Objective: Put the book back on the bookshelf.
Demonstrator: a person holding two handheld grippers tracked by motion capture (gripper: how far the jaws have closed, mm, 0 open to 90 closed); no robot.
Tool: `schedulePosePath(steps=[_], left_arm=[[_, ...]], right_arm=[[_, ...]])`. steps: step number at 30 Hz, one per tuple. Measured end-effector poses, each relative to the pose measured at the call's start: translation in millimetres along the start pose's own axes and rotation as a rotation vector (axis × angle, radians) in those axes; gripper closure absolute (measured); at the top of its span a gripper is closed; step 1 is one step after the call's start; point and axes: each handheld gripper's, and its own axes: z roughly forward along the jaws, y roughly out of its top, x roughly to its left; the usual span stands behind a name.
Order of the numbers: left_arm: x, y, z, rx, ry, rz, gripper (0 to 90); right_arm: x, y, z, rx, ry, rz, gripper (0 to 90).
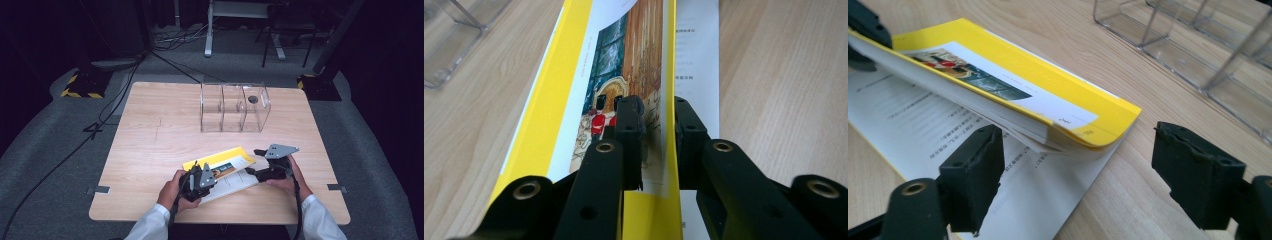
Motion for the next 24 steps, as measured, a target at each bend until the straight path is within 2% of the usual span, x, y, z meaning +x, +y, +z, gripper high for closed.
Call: schedulePosePath(steps=[1,2,3,4,5,6,8,9,12,15,19,22,24], left_arm=[[2.5,-2.3,-1.7,-0.005,-0.014,-0.007,78.0],[2.5,-2.3,-1.7,-0.005,-0.014,-0.007,77.9],[5.3,-4.6,-3.0,-0.011,-0.027,-0.007,77.9],[9.4,-8.6,-5.6,-0.010,-0.047,-0.006,77.7],[11.7,-10.6,-7.4,-0.005,-0.056,-0.008,76.7],[13.9,-12.6,-8.8,-0.005,-0.065,-0.016,76.0],[18.3,-16.6,-11.8,0.000,-0.069,-0.026,74.5],[19.9,-18.0,-12.9,0.004,-0.066,-0.034,73.4],[23.3,-21.5,-15.5,0.024,-0.040,-0.046,69.3],[21.9,-20.0,-17.7,0.065,0.000,-0.035,64.3],[12.3,-10.4,-13.3,0.115,0.075,-0.019,59.9],[5.6,-4.0,-8.6,0.118,0.088,-0.023,56.3],[2.2,-0.5,-5.2,0.113,0.102,-0.038,51.6]], right_arm=[[0.9,0.7,-0.1,-0.011,0.013,-0.022,29.3],[0.9,0.7,-0.1,-0.011,0.013,-0.022,29.3],[2.3,1.5,-0.4,-0.016,0.028,-0.047,33.9],[4.7,2.5,-0.7,-0.021,0.046,-0.077,39.0],[10.3,4.5,-0.8,-0.026,0.070,-0.128,46.7],[13.6,5.1,-0.9,-0.033,0.082,-0.156,54.9],[21.9,4.5,-0.7,-0.040,0.100,-0.228,62.1],[25.5,4.2,0.2,-0.032,0.116,-0.248,65.1],[35.2,3.9,3.4,-0.019,0.142,-0.302,71.8],[42.8,6.7,5.0,-0.014,0.152,-0.339,74.7],[49.9,11.3,5.5,-0.008,0.149,-0.364,76.6],[57.8,15.6,6.6,0.000,0.137,-0.373,77.7],[61.7,18.1,7.3,0.001,0.134,-0.363,77.9]])
